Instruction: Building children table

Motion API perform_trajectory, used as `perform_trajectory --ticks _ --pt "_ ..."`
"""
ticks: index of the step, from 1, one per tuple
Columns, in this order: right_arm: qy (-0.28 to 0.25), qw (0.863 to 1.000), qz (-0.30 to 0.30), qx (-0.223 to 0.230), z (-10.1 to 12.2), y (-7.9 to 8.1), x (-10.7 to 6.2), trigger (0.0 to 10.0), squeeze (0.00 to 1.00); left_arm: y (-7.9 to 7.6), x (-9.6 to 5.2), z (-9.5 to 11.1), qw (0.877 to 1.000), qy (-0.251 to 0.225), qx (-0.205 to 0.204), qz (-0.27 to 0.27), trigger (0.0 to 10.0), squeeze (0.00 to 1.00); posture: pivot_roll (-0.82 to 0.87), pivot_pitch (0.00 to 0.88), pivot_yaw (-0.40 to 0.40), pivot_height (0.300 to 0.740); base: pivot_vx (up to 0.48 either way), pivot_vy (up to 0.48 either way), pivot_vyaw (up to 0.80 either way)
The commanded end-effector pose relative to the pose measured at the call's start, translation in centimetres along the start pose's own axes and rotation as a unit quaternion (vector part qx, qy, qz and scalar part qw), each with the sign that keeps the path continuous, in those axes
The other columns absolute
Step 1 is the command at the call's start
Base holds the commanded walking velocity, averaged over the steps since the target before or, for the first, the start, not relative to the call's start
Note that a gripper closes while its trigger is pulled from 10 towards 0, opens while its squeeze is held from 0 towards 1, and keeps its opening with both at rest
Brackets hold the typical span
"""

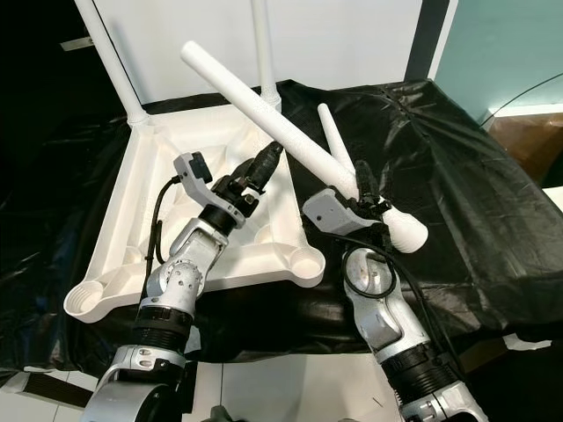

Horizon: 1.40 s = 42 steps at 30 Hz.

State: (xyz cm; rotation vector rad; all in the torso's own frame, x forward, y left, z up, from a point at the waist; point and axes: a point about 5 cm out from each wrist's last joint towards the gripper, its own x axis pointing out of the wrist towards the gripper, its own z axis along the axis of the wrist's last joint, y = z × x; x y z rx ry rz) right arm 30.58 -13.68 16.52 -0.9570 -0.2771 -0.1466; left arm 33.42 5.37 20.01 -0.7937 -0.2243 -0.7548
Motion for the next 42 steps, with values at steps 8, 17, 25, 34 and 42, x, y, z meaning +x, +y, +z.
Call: perform_trajectory --ticks 8,17,25,34,42 --pt "0.012 1.000 0.002 0.008 -0.2 0.2 -0.2 0.0 0.00 -0.8 0.4 -0.3 1.000 0.003 -0.005 -0.020 10.0 0.00 -0.12 0.020 0.085 0.740 0.000 0.000 0.00" --pt "0.004 0.996 0.083 0.027 0.4 2.8 -1.2 0.0 0.00 -0.8 0.4 -0.3 1.000 0.003 -0.005 -0.020 10.0 0.00 -0.12 0.023 0.085 0.740 0.000 0.000 0.00" --pt "-0.035 0.990 0.132 0.021 1.6 3.8 -1.8 0.0 0.00 -0.7 0.4 -0.4 1.000 0.006 -0.005 -0.018 10.0 0.00 -0.13 0.023 0.085 0.740 0.000 0.000 0.00" --pt "-0.051 0.992 0.114 0.016 1.8 2.6 -2.1 0.0 0.00 -1.0 0.4 -0.7 0.999 0.004 -0.018 -0.032 0.0 0.00 -0.14 0.029 0.086 0.740 0.000 0.000 0.00" --pt "-0.055 0.992 0.109 0.018 2.0 2.0 -2.4 10.0 0.00 -1.1 0.3 -0.6 0.999 -0.001 -0.019 -0.040 0.0 0.00 -0.15 0.035 0.084 0.740 0.000 0.000 0.00"
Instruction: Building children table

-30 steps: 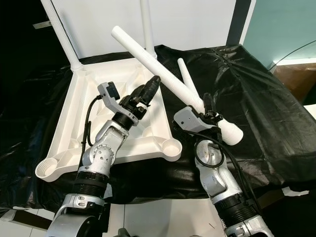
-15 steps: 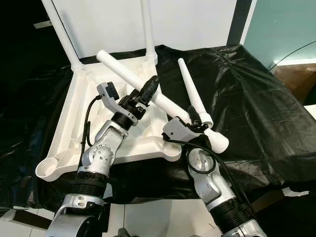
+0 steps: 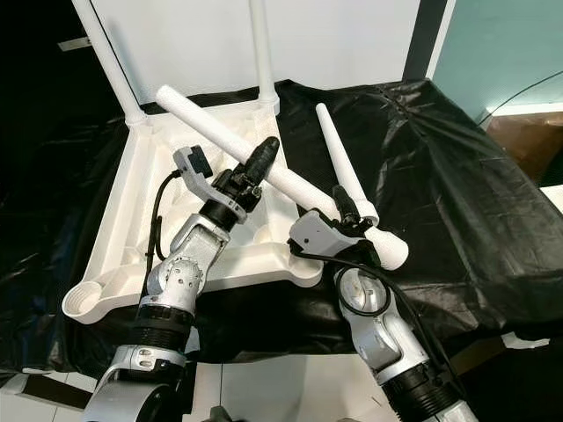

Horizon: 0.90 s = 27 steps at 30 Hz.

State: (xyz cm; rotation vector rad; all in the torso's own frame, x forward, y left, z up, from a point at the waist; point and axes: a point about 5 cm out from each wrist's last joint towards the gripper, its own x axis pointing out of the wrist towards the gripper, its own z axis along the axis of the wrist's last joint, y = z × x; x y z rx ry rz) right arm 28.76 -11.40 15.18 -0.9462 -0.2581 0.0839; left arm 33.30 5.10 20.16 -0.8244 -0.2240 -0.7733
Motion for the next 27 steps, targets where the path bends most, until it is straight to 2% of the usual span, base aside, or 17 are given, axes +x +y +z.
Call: perform_trajectory --ticks 1,7,8,9,13,14,15,18,19,20,22,23,25,26,27 --pt "-0.013 1.000 0.013 -0.004 0.6 0.2 -0.2 10.0 0.00 -0.8 0.2 -0.5 0.999 0.001 -0.004 -0.034 0.0 0.00 -0.15 0.035 0.084 0.740 0.000 0.000 0.00" --pt "-0.022 1.000 0.007 -0.001 1.1 -0.2 0.0 10.0 0.00 -0.9 0.1 -0.5 0.999 -0.001 -0.005 -0.037 0.0 0.00 -0.14 0.031 0.081 0.740 0.000 0.000 0.00" --pt "-0.023 1.000 0.006 0.000 1.1 -0.2 0.0 10.0 0.05 -0.9 0.0 -0.5 0.999 -0.001 -0.005 -0.037 0.0 0.00 -0.14 0.031 0.081 0.740 0.000 0.000 0.00" --pt "-0.023 1.000 0.006 0.001 1.1 -0.3 0.0 10.0 0.05 -1.0 0.0 -0.5 0.999 -0.001 -0.005 -0.037 0.0 0.00 -0.14 0.031 0.081 0.740 0.000 0.000 0.00" --pt "-0.022 1.000 0.006 0.010 1.3 -0.4 0.2 10.0 0.04 -1.0 0.0 -0.4 0.999 -0.002 -0.004 -0.039 0.0 0.00 -0.14 0.029 0.082 0.740 0.000 0.000 0.00" --pt "-0.019 1.000 0.005 0.023 1.3 -0.5 0.2 10.0 1.00 -1.0 0.0 -0.4 0.999 -0.002 -0.004 -0.039 0.0 0.00 -0.14 0.028 0.083 0.740 0.000 0.000 0.00" --pt "-0.019 1.000 0.005 0.023 1.3 -0.5 0.2 10.0 1.00 -1.0 0.0 -0.4 0.999 -0.002 -0.004 -0.039 0.0 0.00 -0.14 0.028 0.083 0.740 0.000 0.000 0.00" --pt "0.007 0.996 0.002 0.087 1.3 -0.8 0.4 10.0 1.00 -1.1 0.0 -0.5 0.999 -0.002 -0.005 -0.042 0.0 0.00 -0.14 0.026 0.080 0.740 0.000 0.000 0.00" --pt "0.014 0.994 0.002 0.108 1.3 -1.1 0.5 10.0 0.00 -1.1 0.0 -0.5 0.999 -0.001 -0.005 -0.043 0.0 0.00 -0.15 0.024 0.079 0.740 0.000 0.000 0.00" --pt "0.014 0.994 0.002 0.108 1.3 -1.1 0.5 10.0 0.00 -1.1 0.0 -0.5 0.999 -0.001 -0.005 -0.043 0.0 0.00 -0.15 0.024 0.079 0.740 0.000 0.000 0.00" --pt "0.030 0.989 0.005 0.144 1.1 -1.5 0.7 10.0 0.00 -1.2 0.1 -0.6 0.999 0.000 -0.006 -0.044 0.0 0.00 -0.15 0.022 0.076 0.740 0.000 0.000 0.00" --pt "0.030 0.989 0.005 0.144 1.1 -1.5 0.7 10.0 0.00 -1.2 0.1 -0.6 0.999 0.000 -0.006 -0.044 0.0 0.00 -0.15 0.022 0.076 0.740 0.000 0.000 0.00" --pt "0.063 0.978 0.012 0.200 0.3 -1.7 0.8 10.0 0.00 -1.2 0.1 -0.7 0.999 0.000 -0.007 -0.045 0.0 0.00 -0.15 0.019 0.073 0.740 0.000 0.000 0.00" --pt "0.063 0.978 0.012 0.200 0.3 -1.7 0.8 10.0 0.00 -1.2 0.1 -0.7 0.999 0.000 -0.007 -0.045 0.0 0.00 -0.15 0.019 0.073 0.740 0.000 0.000 0.00" --pt "0.075 0.972 0.016 0.222 0.0 -1.7 0.7 10.0 0.00 -1.3 0.2 -0.7 0.999 0.000 -0.007 -0.045 0.0 0.00 -0.15 0.019 0.073 0.740 0.000 0.000 0.00"
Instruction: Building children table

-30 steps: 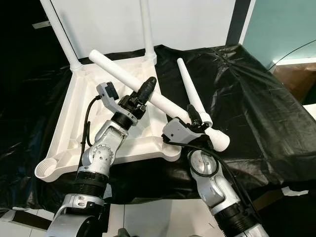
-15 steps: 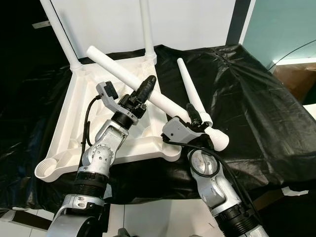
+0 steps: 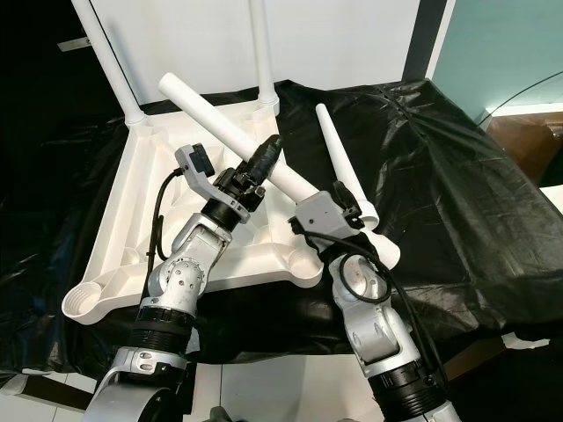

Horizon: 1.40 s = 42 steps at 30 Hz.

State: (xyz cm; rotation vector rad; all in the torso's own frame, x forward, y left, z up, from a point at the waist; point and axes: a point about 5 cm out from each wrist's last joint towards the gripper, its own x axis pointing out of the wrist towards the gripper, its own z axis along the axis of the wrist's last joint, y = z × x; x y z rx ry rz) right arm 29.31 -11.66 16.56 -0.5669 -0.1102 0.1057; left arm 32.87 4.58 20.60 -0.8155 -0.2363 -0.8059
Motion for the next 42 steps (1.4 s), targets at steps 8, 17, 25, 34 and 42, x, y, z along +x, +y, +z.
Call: perform_trajectory --ticks 8,17,25,34,42 --pt "0.101 0.979 0.095 0.151 -2.0 -0.1 -0.5 10.0 0.00 -0.5 0.0 -0.6 1.000 -0.004 -0.010 -0.028 0.0 0.00 -0.15 0.017 0.066 0.740 0.000 0.000 0.00" --pt "0.106 0.969 0.129 0.180 -2.5 0.5 -0.7 0.0 0.00 -0.5 -0.1 -0.4 1.000 -0.009 -0.011 -0.026 0.0 0.00 -0.14 0.019 0.065 0.740 0.000 0.000 0.00" --pt "0.109 0.969 0.113 0.189 -2.4 0.5 -0.6 0.0 0.00 -0.5 -0.2 0.0 0.999 -0.017 -0.010 -0.026 4.2 1.00 -0.14 0.018 0.070 0.740 0.000 0.000 0.00" --pt "0.040 0.995 0.032 -0.090 -1.5 -0.3 -0.3 0.0 0.00 0.8 0.1 -0.4 0.998 0.009 0.045 0.039 10.0 1.00 -0.14 0.019 0.075 0.740 0.000 0.000 0.00" --pt "-0.004 0.979 0.005 -0.204 -0.9 0.7 -0.3 0.0 0.00 1.0 0.2 -0.1 0.998 0.004 0.041 0.047 10.0 0.00 -0.13 0.019 0.076 0.740 0.000 0.000 0.00"
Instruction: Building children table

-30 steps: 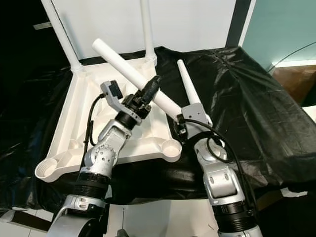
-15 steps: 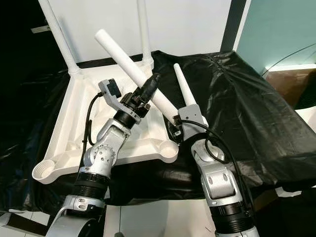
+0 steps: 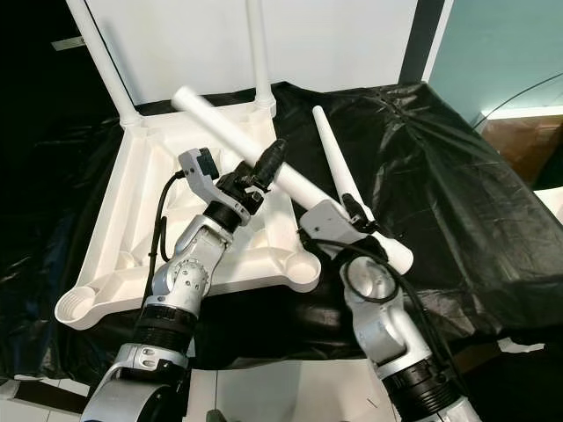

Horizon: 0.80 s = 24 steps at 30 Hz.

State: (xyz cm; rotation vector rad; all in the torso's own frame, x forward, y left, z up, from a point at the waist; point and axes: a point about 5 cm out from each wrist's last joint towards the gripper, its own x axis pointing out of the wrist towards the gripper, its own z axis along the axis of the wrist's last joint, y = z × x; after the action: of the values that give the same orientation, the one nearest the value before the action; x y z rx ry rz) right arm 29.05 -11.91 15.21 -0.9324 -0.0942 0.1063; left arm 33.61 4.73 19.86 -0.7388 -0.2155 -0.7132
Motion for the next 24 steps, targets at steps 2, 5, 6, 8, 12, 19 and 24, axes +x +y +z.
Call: perform_trajectory --ticks 2,5,6,8,12,19,24 --pt "-0.023 0.998 -0.026 -0.044 0.4 0.1 0.0 0.0 0.00 0.0 0.1 0.2 1.000 -0.003 -0.001 0.003 10.0 0.00 -0.13 0.018 0.076 0.740 0.000 0.000 0.00" --pt "-0.031 0.996 -0.044 -0.074 0.1 0.2 -0.1 0.0 0.00 0.0 0.1 0.2 1.000 -0.003 -0.001 0.004 10.0 0.00 -0.13 0.017 0.074 0.740 0.000 0.000 0.00" --pt "-0.039 0.992 -0.060 -0.100 -0.4 0.3 -0.3 0.0 0.00 0.1 0.1 0.2 1.000 -0.004 -0.001 0.005 10.0 0.00 -0.12 0.017 0.074 0.740 0.000 0.000 0.00" --pt "-0.050 0.986 -0.078 -0.137 -1.2 0.6 -0.7 0.0 0.00 0.2 0.1 0.2 1.000 -0.006 -0.001 0.008 10.0 0.00 -0.12 0.016 0.076 0.740 0.000 0.000 0.00" --pt "-0.065 0.981 -0.090 -0.160 -1.2 0.7 -0.9 0.0 0.00 -0.1 0.0 0.3 1.000 -0.018 -0.017 -0.017 0.0 0.00 -0.12 0.015 0.079 0.740 0.000 0.000 0.00" --pt "-0.079 0.977 -0.120 -0.157 -0.6 0.5 -0.9 0.0 0.00 -1.3 -0.1 0.2 0.998 -0.017 -0.017 -0.060 0.0 0.00 -0.13 0.015 0.084 0.740 0.000 0.000 0.00" --pt "-0.070 0.979 -0.124 -0.149 -1.0 0.4 -0.7 0.4 0.00 -1.3 -0.1 0.2 0.998 -0.017 -0.020 -0.059 0.0 0.00 -0.13 0.010 0.084 0.740 0.000 0.000 0.00"
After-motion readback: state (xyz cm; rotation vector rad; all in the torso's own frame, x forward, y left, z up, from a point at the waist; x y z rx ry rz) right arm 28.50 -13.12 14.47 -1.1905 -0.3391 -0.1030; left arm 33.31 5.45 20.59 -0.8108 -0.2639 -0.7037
